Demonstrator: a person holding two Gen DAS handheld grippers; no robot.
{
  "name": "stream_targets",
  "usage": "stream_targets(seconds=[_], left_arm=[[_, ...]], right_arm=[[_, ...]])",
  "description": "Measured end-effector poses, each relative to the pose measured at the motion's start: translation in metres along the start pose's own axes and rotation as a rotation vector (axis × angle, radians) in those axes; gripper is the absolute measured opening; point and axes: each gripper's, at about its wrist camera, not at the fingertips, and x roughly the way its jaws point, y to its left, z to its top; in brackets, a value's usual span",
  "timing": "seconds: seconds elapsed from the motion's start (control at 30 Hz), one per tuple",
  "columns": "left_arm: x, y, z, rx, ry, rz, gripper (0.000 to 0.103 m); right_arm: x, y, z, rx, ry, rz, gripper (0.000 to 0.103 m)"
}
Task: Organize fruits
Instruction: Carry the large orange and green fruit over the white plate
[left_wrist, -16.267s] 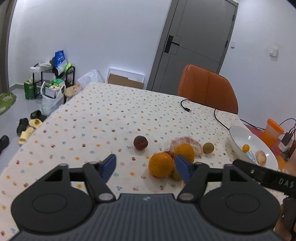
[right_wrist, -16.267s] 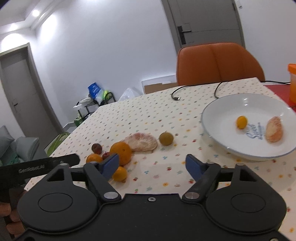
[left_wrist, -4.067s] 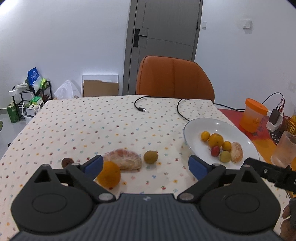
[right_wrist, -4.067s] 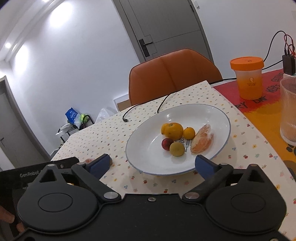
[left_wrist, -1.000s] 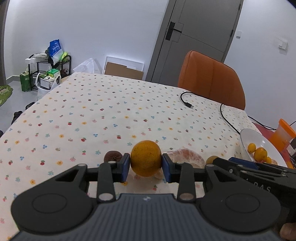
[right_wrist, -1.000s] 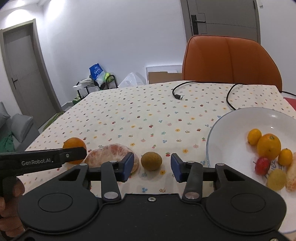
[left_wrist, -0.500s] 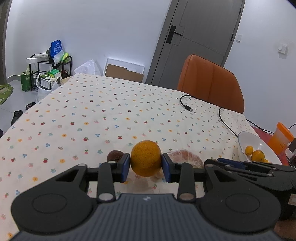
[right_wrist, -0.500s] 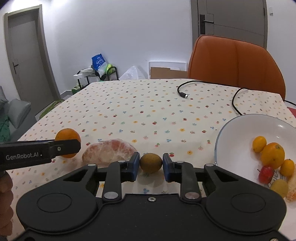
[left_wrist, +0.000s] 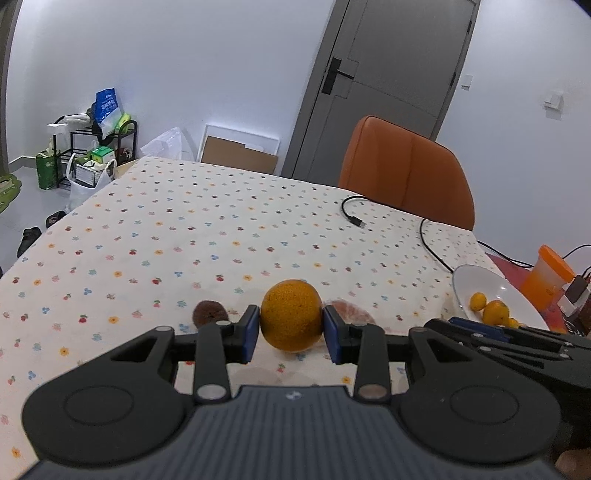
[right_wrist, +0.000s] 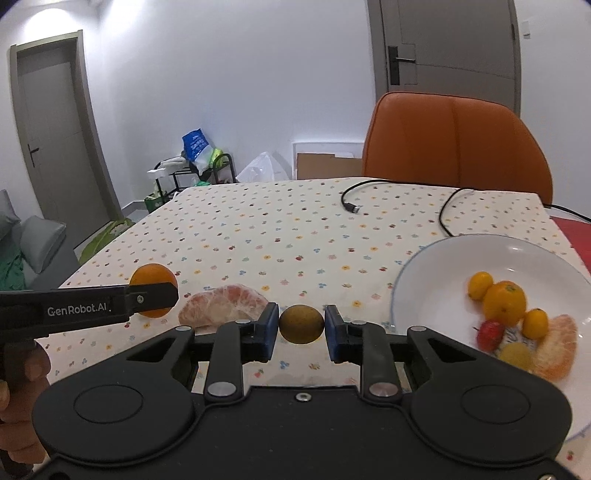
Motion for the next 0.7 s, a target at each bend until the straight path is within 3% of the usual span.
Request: stream_targets(seconds=[0.7], left_arm=[[-0.008,-0.040,-0.006,0.057,-0.004,-0.068,0.035]], right_arm=[[-0.050,-0.037,-0.011,0.075,-0.064,-0.070,0.025]])
